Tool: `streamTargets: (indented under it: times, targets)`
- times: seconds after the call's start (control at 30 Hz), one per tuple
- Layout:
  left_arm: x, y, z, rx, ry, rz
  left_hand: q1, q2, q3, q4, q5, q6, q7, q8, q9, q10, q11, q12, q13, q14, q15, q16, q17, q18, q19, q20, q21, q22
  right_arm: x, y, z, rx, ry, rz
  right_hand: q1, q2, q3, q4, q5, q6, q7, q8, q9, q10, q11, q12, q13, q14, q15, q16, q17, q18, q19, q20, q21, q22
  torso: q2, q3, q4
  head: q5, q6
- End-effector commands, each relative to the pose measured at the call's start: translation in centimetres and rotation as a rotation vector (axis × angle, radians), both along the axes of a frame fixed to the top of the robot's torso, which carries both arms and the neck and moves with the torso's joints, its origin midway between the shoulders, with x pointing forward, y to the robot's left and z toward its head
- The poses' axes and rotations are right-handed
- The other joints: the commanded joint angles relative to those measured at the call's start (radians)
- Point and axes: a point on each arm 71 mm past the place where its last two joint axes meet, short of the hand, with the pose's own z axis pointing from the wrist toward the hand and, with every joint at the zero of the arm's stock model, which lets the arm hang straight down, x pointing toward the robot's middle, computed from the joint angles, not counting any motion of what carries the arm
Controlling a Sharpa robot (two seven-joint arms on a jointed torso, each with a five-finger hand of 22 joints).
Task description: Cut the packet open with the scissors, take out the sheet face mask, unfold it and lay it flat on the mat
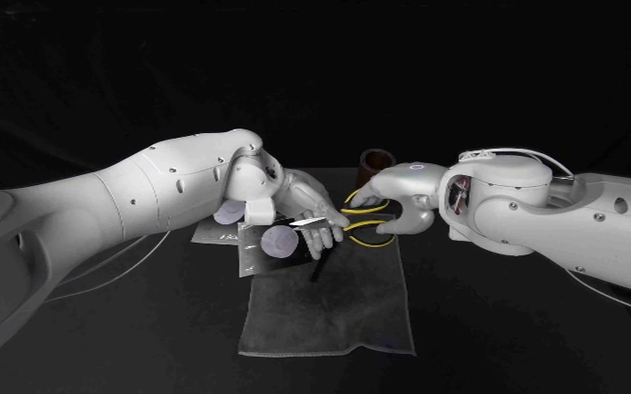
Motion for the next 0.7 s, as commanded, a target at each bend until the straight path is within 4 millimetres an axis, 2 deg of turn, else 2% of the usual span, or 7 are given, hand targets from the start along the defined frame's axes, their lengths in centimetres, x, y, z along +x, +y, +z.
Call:
streamTargets:
  times: [0.03,0.07,0.13,0.3,0.37,0.57,0.7]
  targets:
    - [0.4,1.2,-0.6,0.070,-0.004,0.039,0.000,0.012,0.059,-0.058,0.006,0.004,-0.001,0.004,0.003,0.007,-0.001,0.004,0.002,0.008,0.001,0.006,0.002,0.010,0.006,-0.002,-0.001,-0.002,-0.1,0.3,1.5,0.215,-0.036,0.035,-0.045,-0.006,0.093,-0.058,-0.005,0.102,0.051,0.044,0.033,0.087,0.009,0.005,0.003,0.147,0.017,0.045,0.019,0.095,0.028,0.002,0.015,0.006,0.000,0.0003,0.0000,0.000,-0.001]
    - [0.4,1.2,-0.6,0.070,-0.003,0.040,-0.001,0.012,0.060,-0.059,0.006,0.004,-0.001,0.004,0.003,0.007,-0.001,0.004,0.002,0.008,0.001,0.006,0.002,0.010,0.006,-0.002,-0.001,-0.002,0.0,0.2,1.6,0.256,-0.036,0.035,-0.054,-0.005,0.138,-0.078,-0.002,0.129,0.060,0.057,0.037,0.124,-0.003,0.009,0.003,0.201,-0.001,0.064,0.025,0.113,0.031,0.002,0.016,0.005,0.000,0.0001,-0.0007,0.000,-0.002]
    - [0.4,1.2,-0.7,0.071,-0.002,0.041,-0.001,0.012,0.060,-0.059,0.006,0.004,-0.001,0.004,0.003,0.007,-0.001,0.004,0.002,0.008,0.001,0.006,0.002,0.010,0.006,-0.002,-0.001,-0.002,0.2,-0.1,2.0,0.339,-0.036,0.027,-0.069,-0.001,0.182,-0.091,0.005,0.146,0.060,0.067,0.041,0.150,-0.010,0.007,0.002,0.217,-0.005,0.062,0.022,0.115,0.029,0.001,0.014,0.004,-0.001,0.0000,-0.0007,0.000,-0.002]
    - [0.4,1.3,-0.7,0.071,0.002,0.041,-0.002,0.012,0.061,-0.060,0.006,0.005,-0.001,0.005,0.004,0.008,-0.001,0.004,0.002,0.008,0.001,0.006,0.003,0.010,0.007,-0.002,-0.001,-0.002,0.8,-0.9,2.4,0.455,-0.017,-0.018,-0.106,0.002,0.248,-0.115,0.022,0.071,0.085,0.025,0.024,0.174,-0.001,-0.001,0.001,0.243,-0.006,0.051,0.017,0.116,0.045,0.001,0.021,0.005,-0.001,0.0001,-0.0001,0.000,-0.002]
    - [0.4,1.4,-0.7,0.071,0.002,0.041,-0.002,0.012,0.061,-0.060,0.006,0.005,-0.001,0.005,0.004,0.008,-0.001,0.004,0.002,0.008,0.001,0.006,0.003,0.010,0.007,-0.002,-0.001,-0.002,0.9,-1.1,2.4,0.464,-0.005,-0.029,-0.114,0.004,0.262,-0.123,0.026,-0.006,0.095,-0.003,0.008,0.155,0.007,-0.003,0.000,0.236,0.000,0.039,0.012,0.114,0.050,0.001,0.022,0.004,-0.001,0.0004,0.0003,0.000,-0.002]
    - [0.4,1.6,-0.8,0.072,0.004,0.043,-0.003,0.012,0.062,-0.061,0.005,0.005,-0.001,0.005,0.005,0.008,-0.002,0.004,0.003,0.009,0.001,0.006,0.003,0.010,0.007,-0.002,-0.001,-0.002,1.1,-1.5,2.2,0.489,0.041,-0.049,-0.127,0.013,0.242,-0.162,0.009,0.128,0.087,0.064,0.042,0.034,0.024,0.001,0.003,0.109,0.038,-0.053,-0.022,0.086,-0.006,0.002,-0.008,-0.011,0.000,0.0003,-0.0003,0.000,-0.001]
    - [0.4,1.6,-0.8,0.072,0.005,0.042,-0.004,0.012,0.063,-0.062,0.006,0.005,-0.002,0.005,0.006,0.008,-0.002,0.004,0.003,0.009,0.001,0.006,0.003,0.010,0.007,-0.003,-0.001,-0.002,1.4,-1.9,2.4,0.598,0.095,-0.079,-0.140,0.023,0.238,-0.173,0.014,0.111,0.081,0.057,0.039,0.093,0.012,0.008,0.004,0.163,0.023,-0.032,-0.013,0.096,0.007,0.002,-0.001,-0.009,-0.001,0.0000,0.0003,0.000,-0.001]
